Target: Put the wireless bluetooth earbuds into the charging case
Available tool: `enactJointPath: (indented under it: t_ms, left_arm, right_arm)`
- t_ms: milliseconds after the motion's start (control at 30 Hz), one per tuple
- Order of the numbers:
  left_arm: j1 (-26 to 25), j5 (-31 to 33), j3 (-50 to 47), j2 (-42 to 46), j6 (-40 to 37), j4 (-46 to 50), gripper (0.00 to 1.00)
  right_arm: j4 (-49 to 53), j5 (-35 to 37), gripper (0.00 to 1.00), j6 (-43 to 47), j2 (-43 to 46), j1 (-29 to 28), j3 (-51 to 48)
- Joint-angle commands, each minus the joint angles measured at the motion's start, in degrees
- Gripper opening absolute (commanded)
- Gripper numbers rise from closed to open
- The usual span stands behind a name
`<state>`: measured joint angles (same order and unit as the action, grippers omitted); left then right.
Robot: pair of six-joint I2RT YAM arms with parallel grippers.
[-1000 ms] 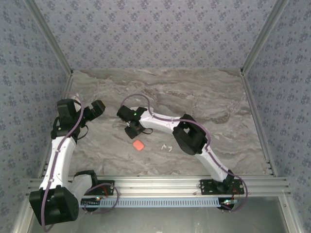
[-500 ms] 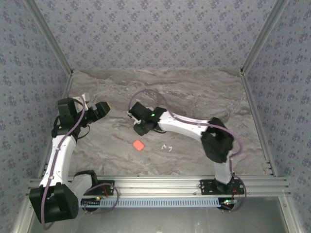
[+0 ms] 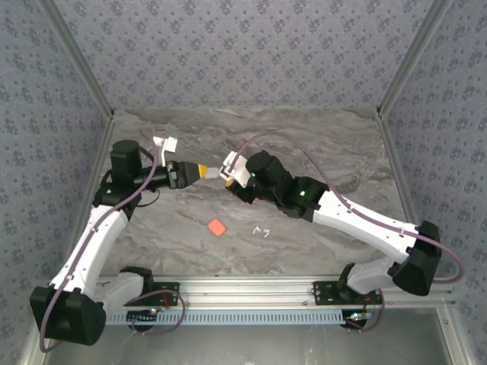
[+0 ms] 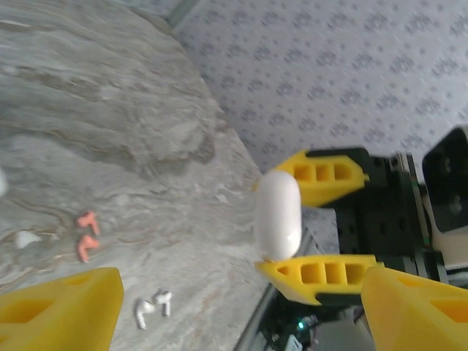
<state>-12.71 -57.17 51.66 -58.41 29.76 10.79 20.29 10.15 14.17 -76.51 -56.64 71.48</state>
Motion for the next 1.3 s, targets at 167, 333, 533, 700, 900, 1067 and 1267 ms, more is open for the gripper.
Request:
enactJointPath:
  t_ms: [167, 333, 533, 700, 900, 1067, 1267]
  left_arm:
    - [-6.8, -1.3, 0.2, -1.3, 5.3, -9.3, 0.80]
    - [-9.7, -0.5, 0.7, -3.5, 5.6, -9.9, 0.71]
    - [-11.9, 0.1, 1.3, -5.8, 5.1, -10.0, 0.59]
    - [-12.3, 0.5, 1.3, -6.1, 5.0, -10.5, 0.47]
    - [-12.7, 1.2, 1.2, -6.5, 4.7, -10.8, 0.30]
    - [-12.8, 2.6, 0.9, -6.0, 3.8, -11.0, 0.23]
    - [-13.7, 8.3, -0.9, -3.3, 1.9, -15.6, 0.13]
  right_arm:
    - [0.5, 1.8, 0.43, 5.4, 1.6, -1.3, 0.0]
    - [0.1, 2.2, 0.43, 5.3, 1.0, -1.7, 0.4]
    - [-0.2, 2.2, 0.43, 5.3, 1.0, -1.8, 0.6]
    - [0.3, 1.8, 0.43, 5.3, 1.0, -1.9, 0.7]
    - [0.8, 1.2, 0.45, 5.2, 0.5, -1.9, 0.9]
    - [3.8, -1.3, 0.58, 3.2, 0.6, -0.9, 2.1]
    - [4.6, -10.5, 0.91, -3.7, 6.2, 3.3, -0.9]
